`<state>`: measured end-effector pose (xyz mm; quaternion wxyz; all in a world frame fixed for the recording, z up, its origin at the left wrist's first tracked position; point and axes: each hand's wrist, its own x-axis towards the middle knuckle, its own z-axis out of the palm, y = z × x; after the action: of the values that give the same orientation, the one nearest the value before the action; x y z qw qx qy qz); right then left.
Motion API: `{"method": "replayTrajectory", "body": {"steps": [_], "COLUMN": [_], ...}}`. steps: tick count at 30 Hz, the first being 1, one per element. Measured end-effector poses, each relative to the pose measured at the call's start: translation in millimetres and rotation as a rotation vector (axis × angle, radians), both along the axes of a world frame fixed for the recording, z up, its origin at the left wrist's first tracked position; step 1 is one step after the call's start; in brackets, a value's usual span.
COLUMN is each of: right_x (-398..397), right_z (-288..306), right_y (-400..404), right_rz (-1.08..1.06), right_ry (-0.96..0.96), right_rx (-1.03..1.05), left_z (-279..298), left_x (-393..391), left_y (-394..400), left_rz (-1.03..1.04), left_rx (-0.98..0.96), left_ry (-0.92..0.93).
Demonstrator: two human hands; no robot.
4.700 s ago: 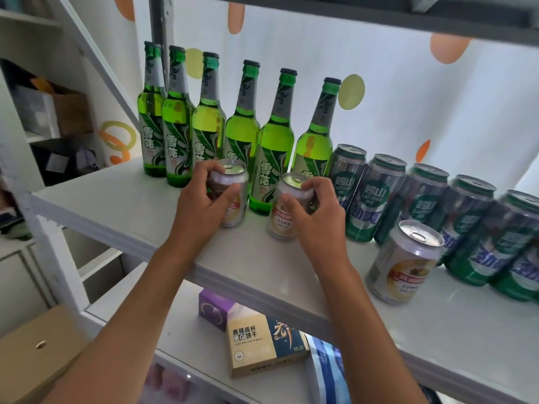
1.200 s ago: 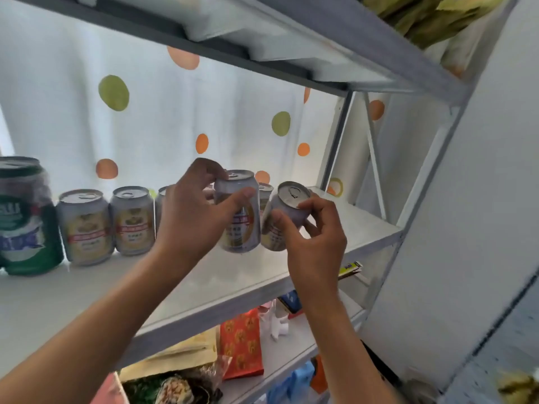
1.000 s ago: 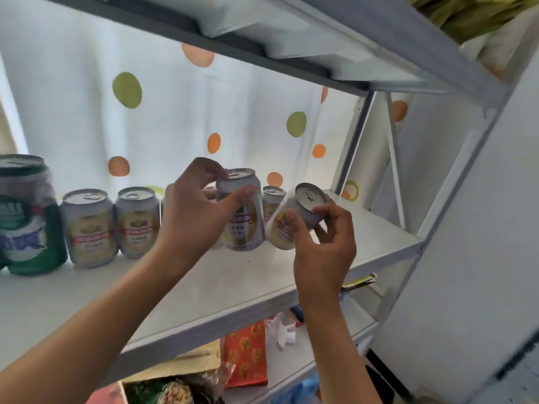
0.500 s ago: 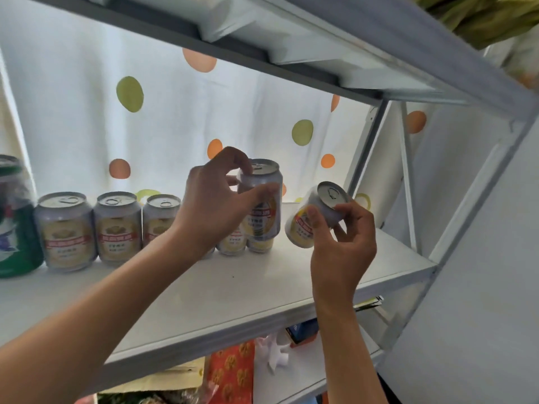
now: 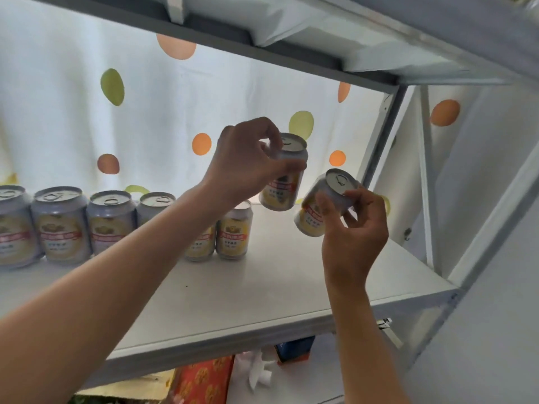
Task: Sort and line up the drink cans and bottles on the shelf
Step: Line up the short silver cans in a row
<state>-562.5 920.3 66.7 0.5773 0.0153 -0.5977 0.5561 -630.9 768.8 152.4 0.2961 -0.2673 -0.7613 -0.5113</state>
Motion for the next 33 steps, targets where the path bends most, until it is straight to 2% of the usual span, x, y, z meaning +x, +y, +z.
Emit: {"method": "replayTrajectory", "body": {"steps": [9, 15, 23, 33], "right_x": [-30, -53, -82, -95], "right_z": [-5, -11, -18, -33], "right_y": [43, 45, 43, 57], "right_rz": [0.023, 0.061, 0.071, 0.028], "right_ry": [-0.014, -0.027, -0.100, -0.146], "right_rx": [0.022, 0.048, 0.139, 0.100], "left_z": [-12, -12, -26, -47], "left_x": [-30, -34, -35, -38], "left_y": [23, 24, 27, 29], "left_rz": [0.098, 0.182, 0.222, 0.205], "left_rx": [-0.046, -0.111, -0.171, -0.321], "left_ry": [-0.104, -0.101, -0.156, -0.168]}}
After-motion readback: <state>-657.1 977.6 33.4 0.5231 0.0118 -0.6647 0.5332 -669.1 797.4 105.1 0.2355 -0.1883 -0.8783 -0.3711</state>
